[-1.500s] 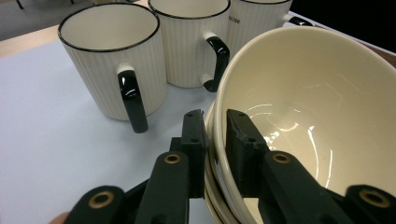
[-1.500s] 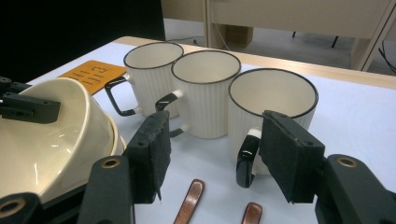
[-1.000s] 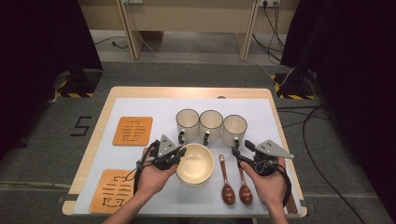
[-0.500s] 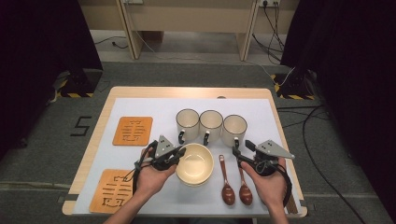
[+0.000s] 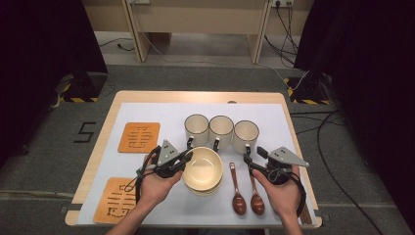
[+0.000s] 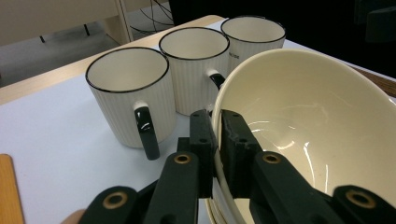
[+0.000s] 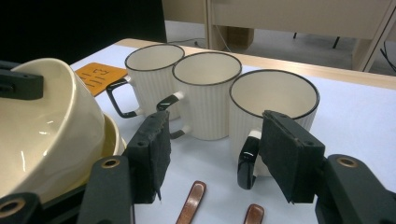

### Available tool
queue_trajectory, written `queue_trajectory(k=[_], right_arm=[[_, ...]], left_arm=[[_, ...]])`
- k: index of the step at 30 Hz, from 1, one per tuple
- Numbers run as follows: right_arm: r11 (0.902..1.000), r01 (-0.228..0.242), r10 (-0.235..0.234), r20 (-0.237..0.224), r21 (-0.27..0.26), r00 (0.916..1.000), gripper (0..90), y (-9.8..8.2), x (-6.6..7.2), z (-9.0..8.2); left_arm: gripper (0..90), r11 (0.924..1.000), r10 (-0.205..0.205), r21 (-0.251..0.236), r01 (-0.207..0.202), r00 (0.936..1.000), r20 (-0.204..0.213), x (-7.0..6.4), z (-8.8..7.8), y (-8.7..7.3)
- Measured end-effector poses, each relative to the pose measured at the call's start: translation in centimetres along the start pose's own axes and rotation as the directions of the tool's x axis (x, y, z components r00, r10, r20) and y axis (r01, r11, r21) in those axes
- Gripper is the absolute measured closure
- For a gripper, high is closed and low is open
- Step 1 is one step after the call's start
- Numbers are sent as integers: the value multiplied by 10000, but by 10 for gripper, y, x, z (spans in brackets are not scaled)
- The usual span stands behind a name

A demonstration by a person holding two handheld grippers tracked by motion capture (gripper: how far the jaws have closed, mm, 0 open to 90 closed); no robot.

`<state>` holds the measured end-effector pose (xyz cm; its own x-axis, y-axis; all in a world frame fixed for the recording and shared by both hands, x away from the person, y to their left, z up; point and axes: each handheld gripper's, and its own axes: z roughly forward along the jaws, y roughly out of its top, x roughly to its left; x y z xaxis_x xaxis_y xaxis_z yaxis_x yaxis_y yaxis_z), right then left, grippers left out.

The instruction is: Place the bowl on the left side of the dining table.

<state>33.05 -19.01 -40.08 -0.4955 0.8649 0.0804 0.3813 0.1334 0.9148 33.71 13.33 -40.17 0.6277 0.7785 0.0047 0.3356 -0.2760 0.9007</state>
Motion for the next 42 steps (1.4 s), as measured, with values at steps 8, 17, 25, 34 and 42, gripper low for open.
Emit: queue_trajectory(k=[8,17,25,34,42], right_arm=[[10000,42,-42,31,7,10000,434,0,-1,-1],[10000,7,-7,7,-29,10000,434,0,0,0],[10000,48,-48,40,-29,10000,434,-1,0,1],[10000,53,-52,45,-38,10000,434,-1,0,1],[10000,17,-17,39,-61,10000,434,0,0,1]], left_arm=[[826,9998,80,-164,-80,10000,26,1,-6,6],[826,9989,32,-463,-34,10000,-36,6,-14,12],[826,9979,-23,-642,12,9999,-164,13,-19,17],[826,9965,-71,-834,47,9996,-289,20,-24,21],[827,9960,-131,-884,89,9988,-464,27,-27,23]])
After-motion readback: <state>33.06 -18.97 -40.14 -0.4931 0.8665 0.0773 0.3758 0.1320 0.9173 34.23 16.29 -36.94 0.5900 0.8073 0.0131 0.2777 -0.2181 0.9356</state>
